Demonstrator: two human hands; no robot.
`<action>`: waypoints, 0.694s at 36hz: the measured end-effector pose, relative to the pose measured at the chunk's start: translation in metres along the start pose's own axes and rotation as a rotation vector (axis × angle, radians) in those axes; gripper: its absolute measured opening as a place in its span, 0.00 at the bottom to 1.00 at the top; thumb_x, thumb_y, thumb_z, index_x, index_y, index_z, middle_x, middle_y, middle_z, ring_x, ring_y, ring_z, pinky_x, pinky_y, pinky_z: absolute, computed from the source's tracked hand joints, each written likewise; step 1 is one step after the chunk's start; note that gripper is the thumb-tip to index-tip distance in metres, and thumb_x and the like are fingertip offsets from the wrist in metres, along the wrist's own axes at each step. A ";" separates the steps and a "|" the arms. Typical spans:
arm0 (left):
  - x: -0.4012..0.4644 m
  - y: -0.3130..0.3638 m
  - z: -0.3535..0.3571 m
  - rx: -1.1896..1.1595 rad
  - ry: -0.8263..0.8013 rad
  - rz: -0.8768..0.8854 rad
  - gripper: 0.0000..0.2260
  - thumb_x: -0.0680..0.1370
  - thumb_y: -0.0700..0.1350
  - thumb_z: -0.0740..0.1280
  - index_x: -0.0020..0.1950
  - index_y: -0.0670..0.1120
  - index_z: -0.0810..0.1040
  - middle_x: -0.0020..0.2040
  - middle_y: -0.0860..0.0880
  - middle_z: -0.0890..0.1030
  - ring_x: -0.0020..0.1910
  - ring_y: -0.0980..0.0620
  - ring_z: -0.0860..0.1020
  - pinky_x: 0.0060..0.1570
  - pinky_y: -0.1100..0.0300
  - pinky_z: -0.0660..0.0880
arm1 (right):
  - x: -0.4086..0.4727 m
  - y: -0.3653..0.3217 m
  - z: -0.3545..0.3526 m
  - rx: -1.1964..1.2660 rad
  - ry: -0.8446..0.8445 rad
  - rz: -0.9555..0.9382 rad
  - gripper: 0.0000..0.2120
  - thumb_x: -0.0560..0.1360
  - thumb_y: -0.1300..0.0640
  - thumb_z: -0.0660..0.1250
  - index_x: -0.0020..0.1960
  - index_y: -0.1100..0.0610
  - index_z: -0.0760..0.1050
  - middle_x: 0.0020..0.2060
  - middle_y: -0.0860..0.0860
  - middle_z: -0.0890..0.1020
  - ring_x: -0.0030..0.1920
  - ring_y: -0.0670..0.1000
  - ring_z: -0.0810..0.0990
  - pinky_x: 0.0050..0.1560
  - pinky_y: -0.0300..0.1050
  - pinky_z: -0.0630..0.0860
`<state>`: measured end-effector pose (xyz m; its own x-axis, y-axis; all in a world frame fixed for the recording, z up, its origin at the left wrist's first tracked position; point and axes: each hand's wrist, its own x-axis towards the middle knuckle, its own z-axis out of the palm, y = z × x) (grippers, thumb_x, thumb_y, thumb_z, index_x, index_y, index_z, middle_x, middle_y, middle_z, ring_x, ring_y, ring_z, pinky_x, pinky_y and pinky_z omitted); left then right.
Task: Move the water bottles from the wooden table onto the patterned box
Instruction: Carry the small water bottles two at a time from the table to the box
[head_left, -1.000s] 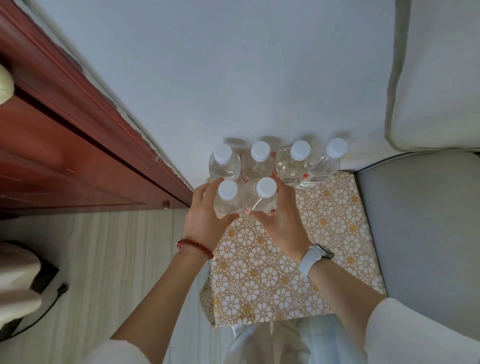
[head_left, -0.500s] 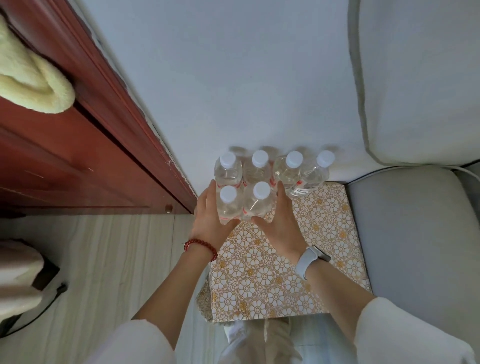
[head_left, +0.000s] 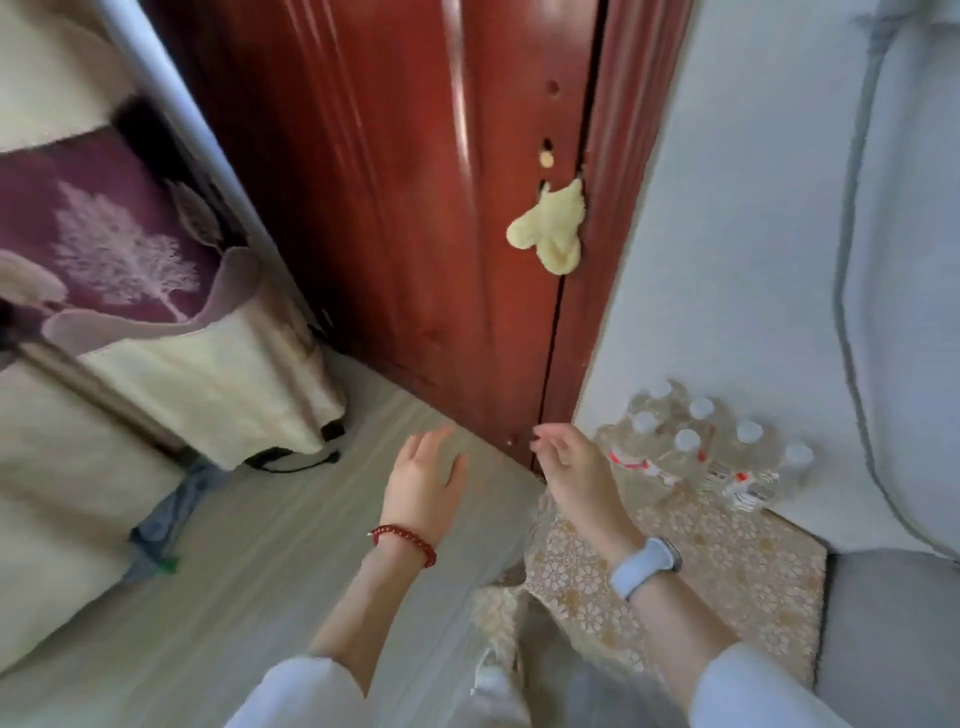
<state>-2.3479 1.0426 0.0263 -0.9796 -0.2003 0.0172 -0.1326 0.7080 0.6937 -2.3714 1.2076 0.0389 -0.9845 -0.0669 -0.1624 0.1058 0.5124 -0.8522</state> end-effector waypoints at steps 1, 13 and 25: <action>-0.015 -0.011 -0.022 -0.001 0.063 -0.035 0.16 0.75 0.43 0.65 0.63 0.42 0.73 0.58 0.44 0.76 0.58 0.45 0.74 0.54 0.63 0.66 | -0.007 -0.018 0.015 -0.007 -0.044 -0.047 0.12 0.78 0.58 0.59 0.59 0.57 0.74 0.54 0.52 0.81 0.56 0.49 0.77 0.52 0.33 0.68; -0.277 -0.190 -0.255 0.048 0.672 -0.605 0.14 0.75 0.43 0.66 0.60 0.41 0.75 0.56 0.43 0.78 0.57 0.46 0.75 0.58 0.60 0.68 | -0.184 -0.189 0.267 -0.139 -0.823 -0.396 0.07 0.76 0.60 0.61 0.45 0.49 0.75 0.43 0.54 0.81 0.48 0.57 0.80 0.56 0.54 0.76; -0.579 -0.361 -0.425 0.013 1.118 -1.087 0.13 0.76 0.45 0.65 0.58 0.42 0.76 0.56 0.44 0.78 0.58 0.47 0.75 0.57 0.59 0.69 | -0.464 -0.318 0.566 -0.395 -1.392 -0.866 0.11 0.78 0.59 0.60 0.57 0.62 0.74 0.52 0.58 0.81 0.46 0.49 0.76 0.38 0.30 0.70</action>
<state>-1.6691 0.6153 0.0722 0.1897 -0.9810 0.0413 -0.6840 -0.1019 0.7223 -1.8687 0.5908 0.1042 0.1562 -0.9640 -0.2151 -0.6127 0.0762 -0.7866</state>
